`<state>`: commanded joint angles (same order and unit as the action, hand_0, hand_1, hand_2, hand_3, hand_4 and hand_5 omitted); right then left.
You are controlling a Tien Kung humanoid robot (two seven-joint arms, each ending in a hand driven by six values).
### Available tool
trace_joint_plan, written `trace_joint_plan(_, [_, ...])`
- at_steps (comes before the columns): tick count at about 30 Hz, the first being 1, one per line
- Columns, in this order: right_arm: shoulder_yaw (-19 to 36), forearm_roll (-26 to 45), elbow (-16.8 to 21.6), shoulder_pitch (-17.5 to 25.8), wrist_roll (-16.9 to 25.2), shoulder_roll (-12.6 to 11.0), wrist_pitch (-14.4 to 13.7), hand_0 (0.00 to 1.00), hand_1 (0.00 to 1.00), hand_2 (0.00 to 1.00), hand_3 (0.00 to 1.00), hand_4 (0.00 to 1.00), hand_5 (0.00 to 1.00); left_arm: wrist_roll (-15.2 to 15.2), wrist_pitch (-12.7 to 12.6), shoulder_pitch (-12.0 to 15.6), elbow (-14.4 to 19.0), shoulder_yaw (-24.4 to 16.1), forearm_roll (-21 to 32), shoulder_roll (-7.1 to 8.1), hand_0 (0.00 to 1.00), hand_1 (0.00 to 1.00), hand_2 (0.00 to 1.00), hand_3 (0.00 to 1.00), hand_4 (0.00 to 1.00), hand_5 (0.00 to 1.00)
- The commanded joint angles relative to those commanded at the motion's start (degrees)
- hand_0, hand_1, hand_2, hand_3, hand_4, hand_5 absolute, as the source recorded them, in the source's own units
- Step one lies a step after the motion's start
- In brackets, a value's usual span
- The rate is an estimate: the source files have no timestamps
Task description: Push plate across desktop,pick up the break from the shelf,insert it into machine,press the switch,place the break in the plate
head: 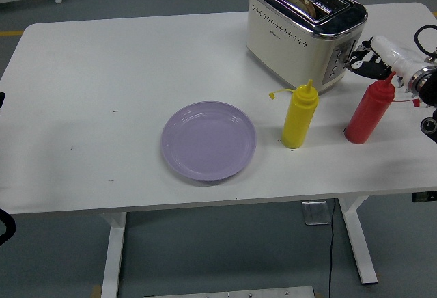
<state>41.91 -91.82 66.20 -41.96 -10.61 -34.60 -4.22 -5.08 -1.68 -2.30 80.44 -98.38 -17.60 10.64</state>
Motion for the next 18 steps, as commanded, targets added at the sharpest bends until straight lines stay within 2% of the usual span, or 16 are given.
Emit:
trace_joint_plan(1, [0.27, -0.14, 0.0, 0.06, 0.04, -0.01, -0.28, 0.428, 0.487, 0.575, 0.514, 0.285, 0.667, 0.0, 0.0, 0.02, -0.01, 0.01, 0.0, -0.01, 0.839, 0.883, 0.937, 0.797, 0.627, 0.998])
trace_joint_plan(12, [5.63, -1.54, 0.15, 0.67, 0.06, -0.75, -3.0, 0.441, 0.499, 0.591, 0.531, 0.3, 0.642, -0.02, -0.02, -0.01, 0.02, 0.04, 0.01, 0.04, 0.838, 0.883, 0.937, 0.798, 0.627, 0.998])
trace_joint_plan(13, [6.22, -1.62, 0.22, 0.73, -0.06, -0.84, -3.08, 0.524, 0.577, 0.672, 0.634, 0.405, 0.578, -0.02, -0.02, -0.02, 0.03, 0.01, 0.01, 0.04, 0.838, 0.883, 0.936, 0.798, 0.628, 0.998])
trace_joint_plan(18, [9.38, -0.5, 0.94, 1.33, -0.25, -1.35, -4.77, 0.524, 0.577, 0.672, 0.634, 0.405, 0.578, -0.04, -0.04, -0.05, 0.1, -0.15, 0.03, 0.08, 0.838, 0.883, 0.936, 0.798, 0.628, 0.998])
